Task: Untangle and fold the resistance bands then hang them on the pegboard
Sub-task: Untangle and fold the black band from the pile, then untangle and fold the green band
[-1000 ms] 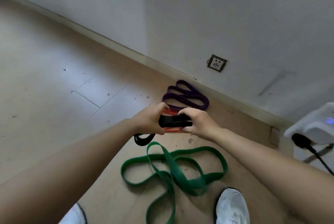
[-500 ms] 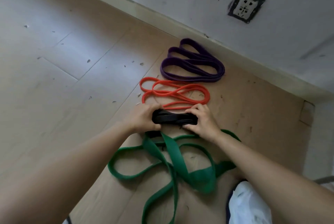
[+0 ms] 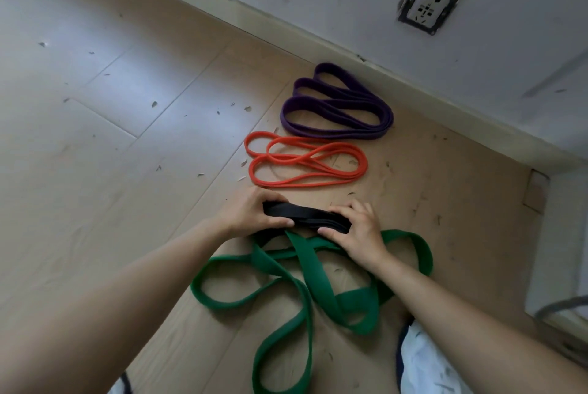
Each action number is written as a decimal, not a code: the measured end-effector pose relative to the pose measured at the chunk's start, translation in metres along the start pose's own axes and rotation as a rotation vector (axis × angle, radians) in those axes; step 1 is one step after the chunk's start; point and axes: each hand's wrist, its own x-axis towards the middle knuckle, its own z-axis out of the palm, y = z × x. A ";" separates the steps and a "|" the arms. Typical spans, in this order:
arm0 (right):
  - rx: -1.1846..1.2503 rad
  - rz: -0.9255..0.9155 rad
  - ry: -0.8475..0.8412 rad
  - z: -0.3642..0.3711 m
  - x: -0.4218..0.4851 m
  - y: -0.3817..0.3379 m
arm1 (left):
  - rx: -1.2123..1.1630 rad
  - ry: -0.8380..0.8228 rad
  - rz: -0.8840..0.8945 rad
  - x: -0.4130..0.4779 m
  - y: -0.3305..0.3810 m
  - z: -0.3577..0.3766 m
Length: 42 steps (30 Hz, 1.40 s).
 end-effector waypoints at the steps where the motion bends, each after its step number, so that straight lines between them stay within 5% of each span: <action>1: 0.006 -0.001 -0.002 0.000 -0.005 -0.001 | -0.008 -0.005 -0.007 -0.002 0.000 0.002; 7: 0.009 -0.034 0.006 0.002 -0.018 0.000 | 0.083 -0.053 -0.044 -0.013 0.003 0.005; 15: -0.223 -0.104 0.049 -0.005 0.019 -0.003 | 0.157 0.215 -0.064 -0.006 0.008 0.004; 22: -0.309 -0.037 -0.093 -0.009 0.016 -0.004 | 0.322 0.215 -0.128 -0.015 -0.004 0.011; 34: -0.301 0.039 -0.188 -0.061 -0.017 -0.014 | 0.076 0.330 -0.168 -0.072 0.016 -0.003; 38: -0.464 0.094 -0.398 -0.069 -0.037 -0.016 | -0.089 0.508 -0.373 -0.101 0.028 0.006; 42: -0.662 0.056 -0.536 -0.065 -0.057 -0.020 | -0.240 0.389 -0.589 -0.128 0.032 0.031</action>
